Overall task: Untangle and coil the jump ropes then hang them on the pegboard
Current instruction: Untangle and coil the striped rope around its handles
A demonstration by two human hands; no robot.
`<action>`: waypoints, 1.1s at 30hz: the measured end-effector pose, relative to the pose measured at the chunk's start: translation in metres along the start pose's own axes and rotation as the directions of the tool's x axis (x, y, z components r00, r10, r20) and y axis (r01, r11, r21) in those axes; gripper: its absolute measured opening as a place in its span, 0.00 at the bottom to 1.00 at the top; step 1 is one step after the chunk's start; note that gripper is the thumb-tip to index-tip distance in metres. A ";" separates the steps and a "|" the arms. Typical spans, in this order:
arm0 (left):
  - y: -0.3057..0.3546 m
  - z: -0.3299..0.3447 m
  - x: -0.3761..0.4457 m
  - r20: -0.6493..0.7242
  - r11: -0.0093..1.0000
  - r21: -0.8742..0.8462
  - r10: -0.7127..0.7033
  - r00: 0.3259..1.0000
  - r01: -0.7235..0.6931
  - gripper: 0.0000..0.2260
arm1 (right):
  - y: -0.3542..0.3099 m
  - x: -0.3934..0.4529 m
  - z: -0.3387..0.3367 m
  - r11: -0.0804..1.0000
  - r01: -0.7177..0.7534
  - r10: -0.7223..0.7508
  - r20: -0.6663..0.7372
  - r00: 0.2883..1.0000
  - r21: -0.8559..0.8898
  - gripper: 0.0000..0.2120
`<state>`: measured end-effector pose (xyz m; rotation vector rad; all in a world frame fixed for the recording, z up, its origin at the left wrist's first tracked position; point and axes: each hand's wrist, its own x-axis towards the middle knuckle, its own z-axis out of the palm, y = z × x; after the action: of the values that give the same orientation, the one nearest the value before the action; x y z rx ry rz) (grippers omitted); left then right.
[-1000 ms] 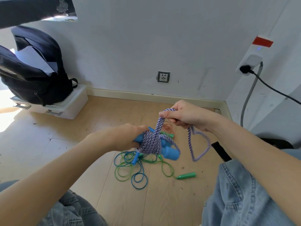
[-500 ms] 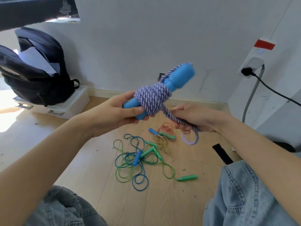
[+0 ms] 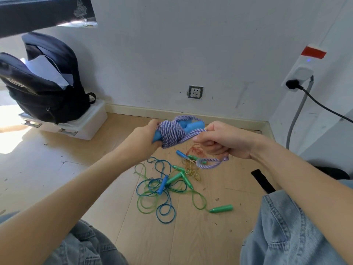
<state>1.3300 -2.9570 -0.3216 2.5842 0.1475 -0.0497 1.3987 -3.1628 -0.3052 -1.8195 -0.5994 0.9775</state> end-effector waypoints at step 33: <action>0.012 -0.035 -0.018 0.570 0.822 -0.544 0.510 0.644 -0.170 0.17 | -0.007 0.006 -0.022 0.964 0.052 -0.121 -0.256 0.959 -0.262 0.16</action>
<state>1.3134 -2.9509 -0.2841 1.9128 -0.5752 -0.7584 1.4202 -3.1662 -0.2966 -2.0890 -0.6499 0.5986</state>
